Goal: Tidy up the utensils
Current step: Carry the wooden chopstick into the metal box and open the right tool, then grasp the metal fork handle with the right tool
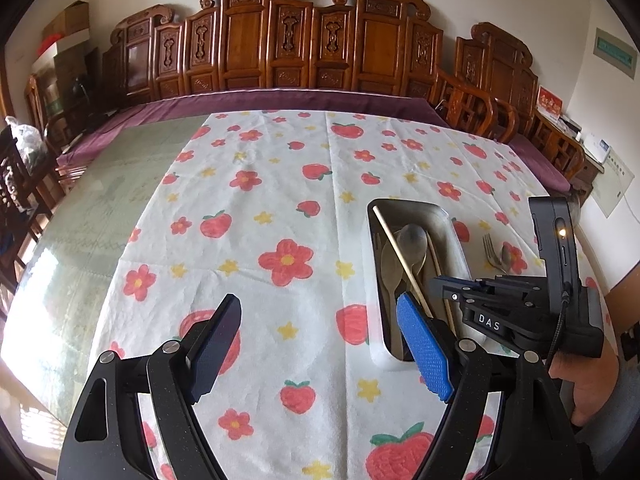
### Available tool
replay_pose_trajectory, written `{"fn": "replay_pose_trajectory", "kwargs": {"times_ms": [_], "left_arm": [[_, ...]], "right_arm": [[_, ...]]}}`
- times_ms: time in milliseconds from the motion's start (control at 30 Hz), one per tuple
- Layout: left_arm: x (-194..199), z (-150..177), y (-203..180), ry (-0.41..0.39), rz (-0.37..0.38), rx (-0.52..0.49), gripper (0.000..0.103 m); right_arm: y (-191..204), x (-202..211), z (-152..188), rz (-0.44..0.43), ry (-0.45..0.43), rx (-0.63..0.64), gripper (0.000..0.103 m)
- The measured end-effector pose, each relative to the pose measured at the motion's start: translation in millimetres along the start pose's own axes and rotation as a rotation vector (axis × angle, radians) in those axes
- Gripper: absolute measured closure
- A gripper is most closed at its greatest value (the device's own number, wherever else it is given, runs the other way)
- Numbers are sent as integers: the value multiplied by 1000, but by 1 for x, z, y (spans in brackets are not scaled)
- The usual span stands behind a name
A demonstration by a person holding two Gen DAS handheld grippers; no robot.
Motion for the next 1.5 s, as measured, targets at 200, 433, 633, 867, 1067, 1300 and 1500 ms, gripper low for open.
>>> {"fn": "replay_pose_trajectory", "kwargs": {"times_ms": [200, 433, 633, 867, 1067, 1300, 1500], "left_arm": [[1, -1, -10, -3, 8, -7, 26], [-4, 0, -34, -7, 34, -20, 26], [-10, 3, -58, -4, 63, -30, 26], [-15, 7, -78, 11, 85, -52, 26], [-20, 10, -88, 22, 95, -65, 26], [-26, 12, -93, 32, 98, -74, 26], [-31, 14, -93, 44, 94, -78, 26]], "right_arm": [[-15, 42, 0, 14, -73, 29, 96], [-61, 92, 16, 107, -119, 77, 96], [-112, 103, 36, 194, -99, 68, 83], [-143, 79, 43, 216, -53, 65, 83], [-152, 46, 36, 209, 1, 77, 83], [-156, 24, 35, 222, 46, 91, 89], [-154, 19, 38, 221, 53, 106, 90]]}}
Point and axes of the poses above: each gripper's, at about its wrist camera, not at the fingertips, and x roughly against the way its jaws point, y to its left, z to its underside, the point moved 1 cm from there along -x, roughly the way its jaws point, and after that the axes turned 12 degrees about -y, right-handed, at the moved point
